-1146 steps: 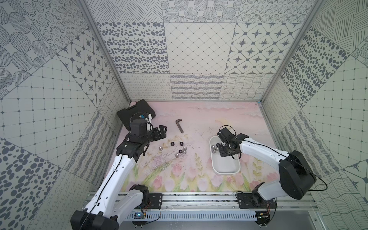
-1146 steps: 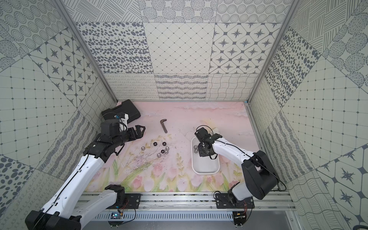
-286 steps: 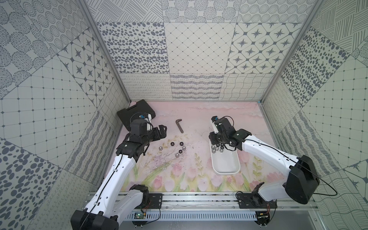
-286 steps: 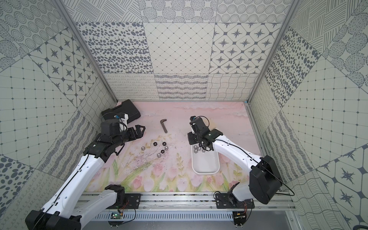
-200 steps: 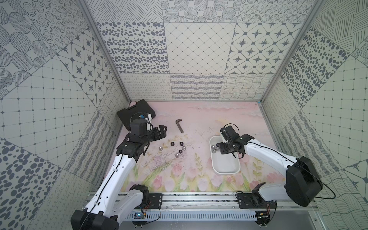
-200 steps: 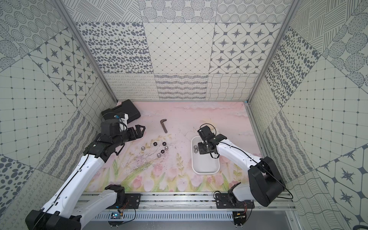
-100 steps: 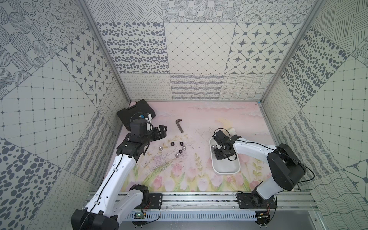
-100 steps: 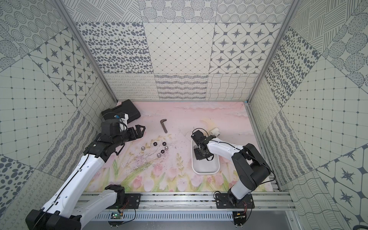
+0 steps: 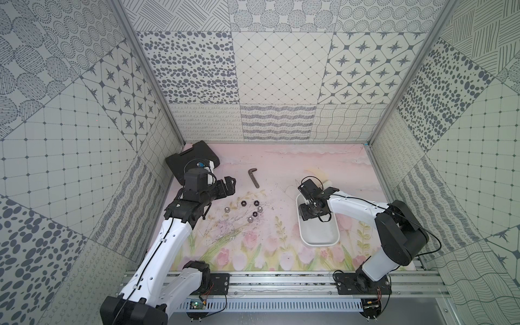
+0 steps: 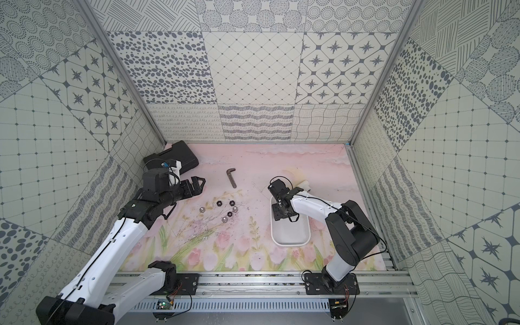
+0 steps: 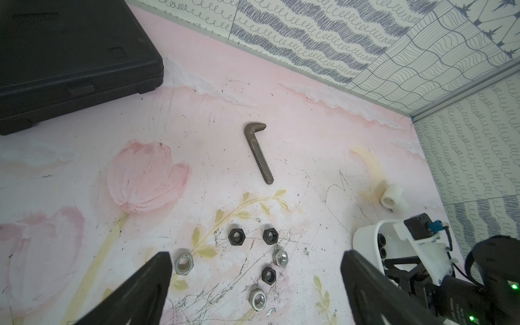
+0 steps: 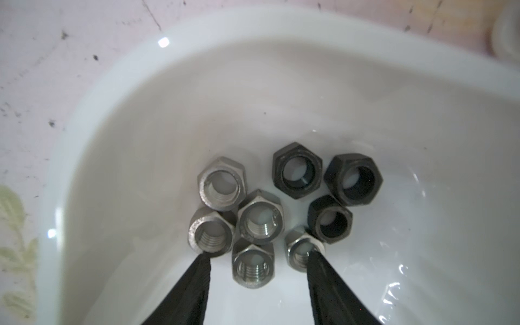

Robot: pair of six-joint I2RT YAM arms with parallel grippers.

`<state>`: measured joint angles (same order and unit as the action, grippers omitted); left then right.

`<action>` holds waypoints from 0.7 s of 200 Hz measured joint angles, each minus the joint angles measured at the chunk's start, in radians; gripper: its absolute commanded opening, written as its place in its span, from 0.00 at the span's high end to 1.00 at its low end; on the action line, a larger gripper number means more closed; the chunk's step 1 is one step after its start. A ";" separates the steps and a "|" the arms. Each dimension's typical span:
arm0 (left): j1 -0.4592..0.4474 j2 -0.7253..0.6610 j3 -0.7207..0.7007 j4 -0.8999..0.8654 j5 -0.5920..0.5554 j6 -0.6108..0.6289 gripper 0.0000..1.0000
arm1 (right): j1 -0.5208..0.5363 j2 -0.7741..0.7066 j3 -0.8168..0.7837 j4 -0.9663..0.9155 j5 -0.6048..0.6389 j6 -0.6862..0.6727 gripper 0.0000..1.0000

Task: Put the nuts on the desktop into the storage box
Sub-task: Place the nut in the storage box, then pick up the nut from the center of the board.

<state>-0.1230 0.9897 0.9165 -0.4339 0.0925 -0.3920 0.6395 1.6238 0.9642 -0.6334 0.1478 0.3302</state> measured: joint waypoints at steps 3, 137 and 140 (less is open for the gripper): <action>0.000 0.000 0.000 0.000 0.000 0.000 0.01 | 0.002 -0.003 0.001 -0.002 0.001 0.000 0.40; 0.000 -0.022 -0.002 0.000 -0.022 0.000 0.01 | 0.289 0.065 0.270 0.097 -0.064 -0.082 0.40; 0.000 -0.022 -0.002 0.000 -0.022 0.000 0.01 | 0.293 0.084 0.285 0.098 -0.067 -0.084 0.40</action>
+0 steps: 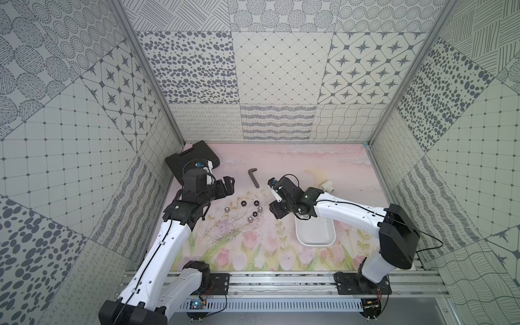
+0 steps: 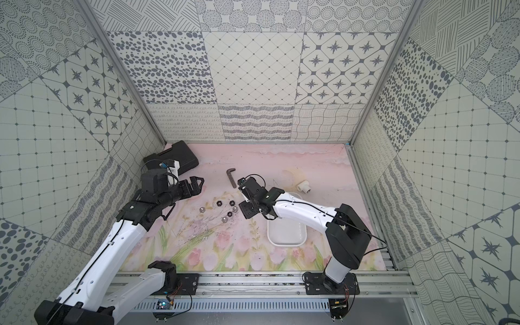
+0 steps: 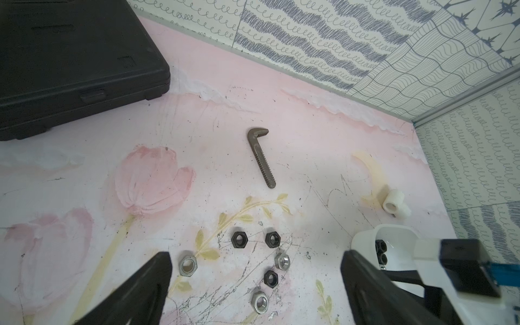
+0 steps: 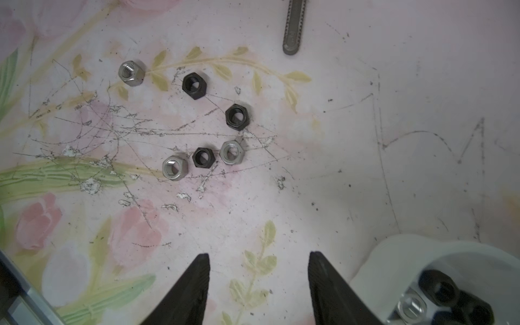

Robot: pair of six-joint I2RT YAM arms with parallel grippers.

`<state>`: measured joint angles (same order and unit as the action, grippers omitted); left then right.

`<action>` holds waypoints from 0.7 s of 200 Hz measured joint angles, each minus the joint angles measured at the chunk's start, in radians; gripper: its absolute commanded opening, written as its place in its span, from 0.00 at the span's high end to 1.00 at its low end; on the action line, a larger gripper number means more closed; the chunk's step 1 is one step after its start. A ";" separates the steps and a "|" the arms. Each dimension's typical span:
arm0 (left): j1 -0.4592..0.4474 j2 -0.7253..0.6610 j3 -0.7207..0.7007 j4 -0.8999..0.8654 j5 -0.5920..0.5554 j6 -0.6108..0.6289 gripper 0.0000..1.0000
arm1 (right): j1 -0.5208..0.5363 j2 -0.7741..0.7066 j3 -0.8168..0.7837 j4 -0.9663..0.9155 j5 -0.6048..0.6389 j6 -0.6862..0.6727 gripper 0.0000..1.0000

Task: Put the nuts on the desktop into the storage box
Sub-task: Pick up the nut from the center of the board.

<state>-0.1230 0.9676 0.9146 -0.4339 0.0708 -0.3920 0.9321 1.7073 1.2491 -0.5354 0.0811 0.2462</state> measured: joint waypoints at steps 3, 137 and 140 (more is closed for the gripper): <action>0.000 0.000 0.000 0.000 0.000 0.000 0.01 | 0.002 0.017 0.010 0.002 0.000 -0.001 0.40; 0.000 -0.008 0.000 0.000 -0.003 0.000 0.01 | 0.012 0.332 0.227 -0.035 -0.021 -0.054 0.41; 0.000 -0.008 0.000 0.000 -0.003 0.000 0.01 | 0.012 0.334 0.229 -0.036 -0.021 -0.055 0.41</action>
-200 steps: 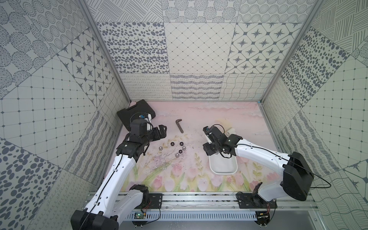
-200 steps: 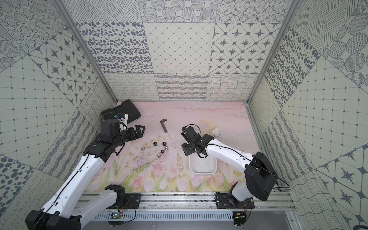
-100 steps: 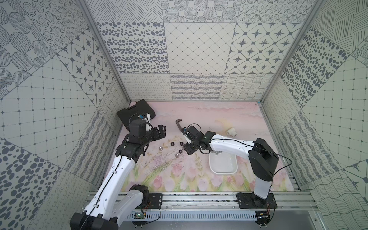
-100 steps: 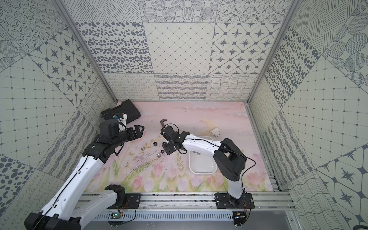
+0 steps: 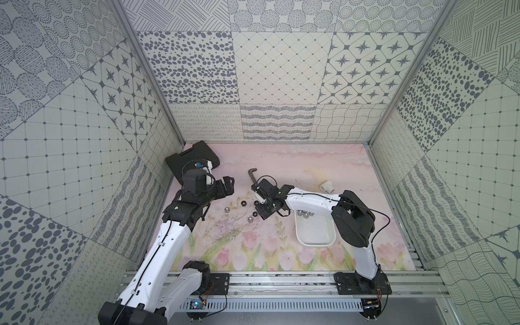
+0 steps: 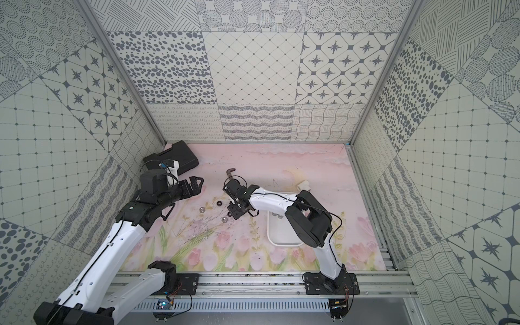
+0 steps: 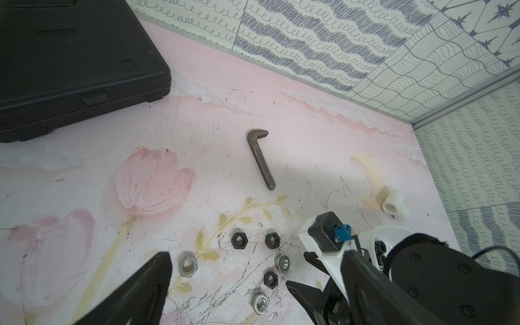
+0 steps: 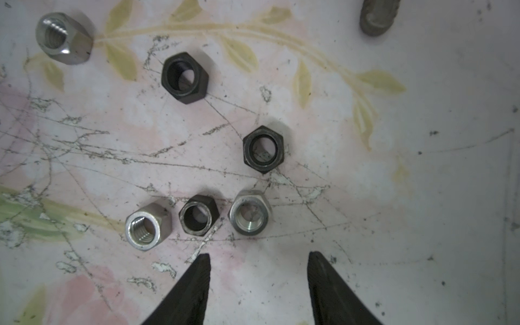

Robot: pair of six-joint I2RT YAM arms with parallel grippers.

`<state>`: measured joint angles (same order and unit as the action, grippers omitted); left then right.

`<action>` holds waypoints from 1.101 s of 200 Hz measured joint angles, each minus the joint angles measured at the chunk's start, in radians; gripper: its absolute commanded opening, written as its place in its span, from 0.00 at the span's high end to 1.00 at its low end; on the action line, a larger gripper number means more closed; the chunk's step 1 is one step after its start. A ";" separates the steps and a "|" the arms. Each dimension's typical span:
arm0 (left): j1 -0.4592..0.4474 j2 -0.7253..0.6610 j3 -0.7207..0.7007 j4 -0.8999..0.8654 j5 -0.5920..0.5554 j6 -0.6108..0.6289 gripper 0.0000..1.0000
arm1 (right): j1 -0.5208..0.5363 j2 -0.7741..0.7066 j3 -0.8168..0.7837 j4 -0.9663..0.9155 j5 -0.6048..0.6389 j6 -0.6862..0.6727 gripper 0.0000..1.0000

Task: Put the nuts on the desktop into the storage box
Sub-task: Pick up the nut from the center of the board.

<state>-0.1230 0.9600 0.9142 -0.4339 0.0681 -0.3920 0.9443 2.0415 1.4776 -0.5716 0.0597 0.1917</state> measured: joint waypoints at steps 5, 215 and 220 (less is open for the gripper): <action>0.000 0.000 0.000 0.000 0.000 0.000 0.01 | 0.000 0.003 0.002 0.000 0.001 -0.001 0.41; 0.000 0.009 -0.001 0.004 0.002 0.000 0.01 | 0.000 0.094 0.092 -0.028 0.000 -0.035 0.61; 0.000 0.009 -0.001 0.004 0.002 0.000 0.01 | 0.000 0.093 0.092 -0.028 0.000 -0.035 0.62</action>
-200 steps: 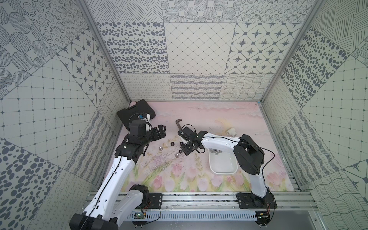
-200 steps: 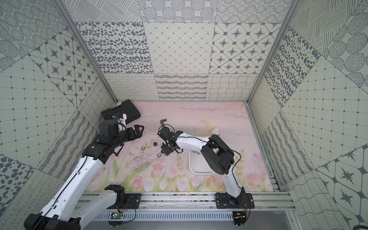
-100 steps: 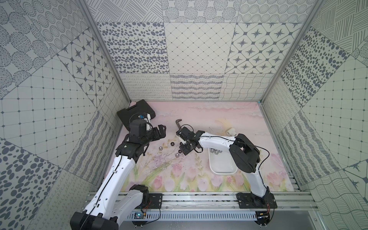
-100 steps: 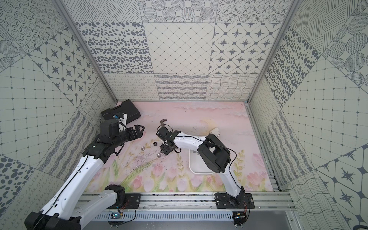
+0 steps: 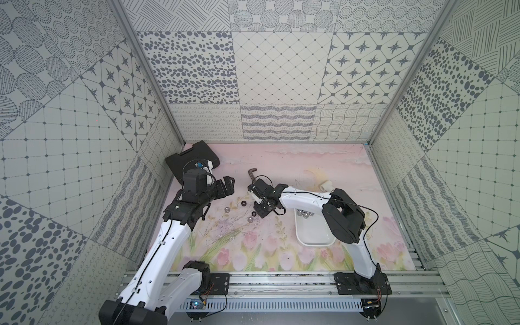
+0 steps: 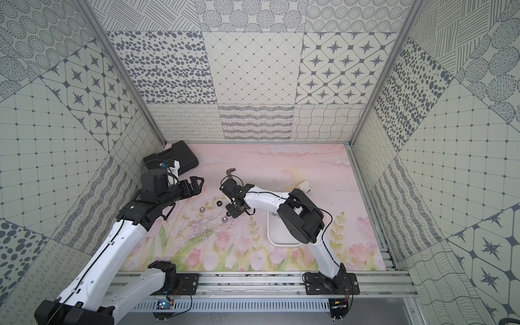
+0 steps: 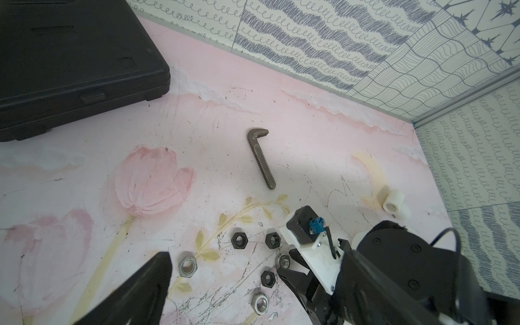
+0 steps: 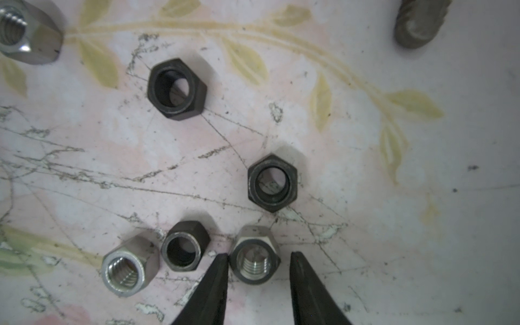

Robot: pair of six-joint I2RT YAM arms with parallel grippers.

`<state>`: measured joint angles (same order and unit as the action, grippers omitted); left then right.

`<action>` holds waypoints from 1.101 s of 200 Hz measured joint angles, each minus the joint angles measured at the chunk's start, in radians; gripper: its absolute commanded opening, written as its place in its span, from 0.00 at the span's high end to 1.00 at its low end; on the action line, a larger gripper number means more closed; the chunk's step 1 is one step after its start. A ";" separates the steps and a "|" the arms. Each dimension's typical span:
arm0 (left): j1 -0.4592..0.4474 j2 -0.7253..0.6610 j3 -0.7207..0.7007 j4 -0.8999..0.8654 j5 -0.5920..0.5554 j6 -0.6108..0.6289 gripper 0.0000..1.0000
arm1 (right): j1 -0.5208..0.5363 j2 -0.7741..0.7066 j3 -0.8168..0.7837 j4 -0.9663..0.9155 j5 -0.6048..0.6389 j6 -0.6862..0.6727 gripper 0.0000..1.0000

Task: Put the nuts on the desktop into the storage box
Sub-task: Pick up the nut from the center of the board.

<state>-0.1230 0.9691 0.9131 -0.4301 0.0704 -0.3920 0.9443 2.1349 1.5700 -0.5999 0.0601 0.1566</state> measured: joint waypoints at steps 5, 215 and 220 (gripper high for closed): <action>0.000 0.000 0.000 0.000 0.000 0.000 0.01 | 0.000 0.000 0.000 0.000 0.000 0.000 0.62; 0.000 -0.015 0.000 0.000 0.000 0.000 0.01 | 0.002 0.023 0.021 -0.003 0.000 -0.005 0.67; 0.000 -0.015 0.000 0.000 0.000 0.000 0.01 | 0.002 0.023 0.021 -0.003 0.000 -0.007 0.70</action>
<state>-0.1230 0.9543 0.9131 -0.4301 0.0704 -0.3920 0.9463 2.1578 1.5913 -0.6025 0.0601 0.1497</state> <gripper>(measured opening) 0.990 0.350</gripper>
